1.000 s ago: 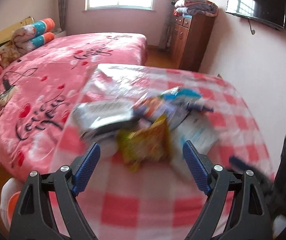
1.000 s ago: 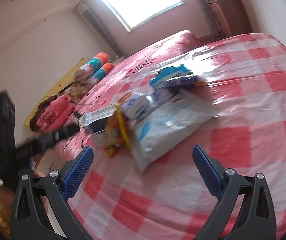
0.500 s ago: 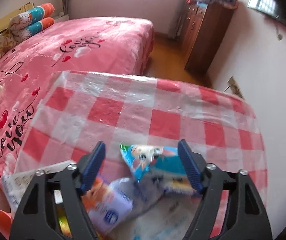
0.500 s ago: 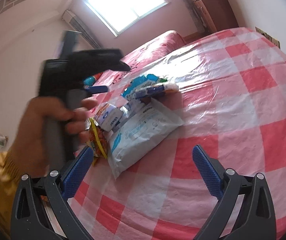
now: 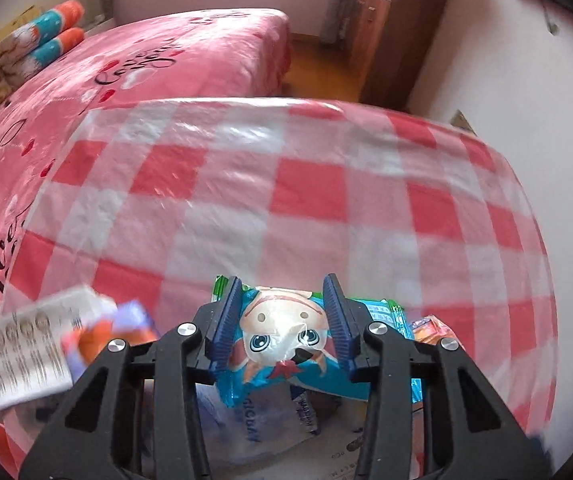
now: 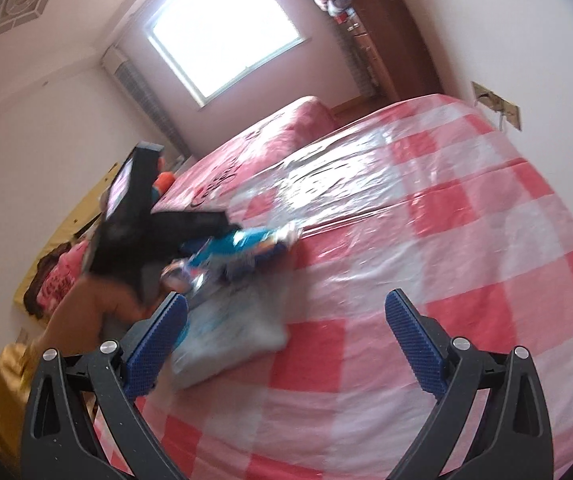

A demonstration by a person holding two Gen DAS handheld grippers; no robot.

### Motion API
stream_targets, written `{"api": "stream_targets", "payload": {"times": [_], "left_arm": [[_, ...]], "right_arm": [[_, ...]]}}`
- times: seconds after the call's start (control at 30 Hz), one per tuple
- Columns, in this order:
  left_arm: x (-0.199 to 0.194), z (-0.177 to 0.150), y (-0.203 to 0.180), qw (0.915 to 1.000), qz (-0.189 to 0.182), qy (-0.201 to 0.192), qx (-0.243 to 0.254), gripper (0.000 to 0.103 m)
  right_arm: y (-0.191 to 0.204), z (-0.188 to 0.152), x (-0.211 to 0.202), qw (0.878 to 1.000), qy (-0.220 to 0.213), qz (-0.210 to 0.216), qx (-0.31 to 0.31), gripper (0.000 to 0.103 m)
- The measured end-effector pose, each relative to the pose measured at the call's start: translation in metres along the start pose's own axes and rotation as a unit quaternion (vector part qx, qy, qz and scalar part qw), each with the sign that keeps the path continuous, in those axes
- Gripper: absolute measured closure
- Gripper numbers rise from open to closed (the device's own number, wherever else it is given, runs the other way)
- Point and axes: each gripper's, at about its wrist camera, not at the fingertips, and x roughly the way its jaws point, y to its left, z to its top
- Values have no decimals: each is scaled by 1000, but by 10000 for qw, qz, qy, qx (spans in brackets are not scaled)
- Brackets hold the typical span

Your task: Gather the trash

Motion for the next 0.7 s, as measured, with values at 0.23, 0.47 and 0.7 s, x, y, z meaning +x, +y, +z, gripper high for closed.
{"api": "stream_targets", "payload": {"times": [0.23,0.47,0.7], "left_arm": [[-27,-55,-31,9971,-527,163,519,60],[-67,-86,-8,9953,-878,-101,386,49],[-101,-100,42,9967,-599,-535,88,43]], "right_arm": [[-13,1,1,9998,88,-40,197,5],[-20,1,2,9997,171,-28,177,5],[0,-6,15,9982,495,216,-241,5]]}}
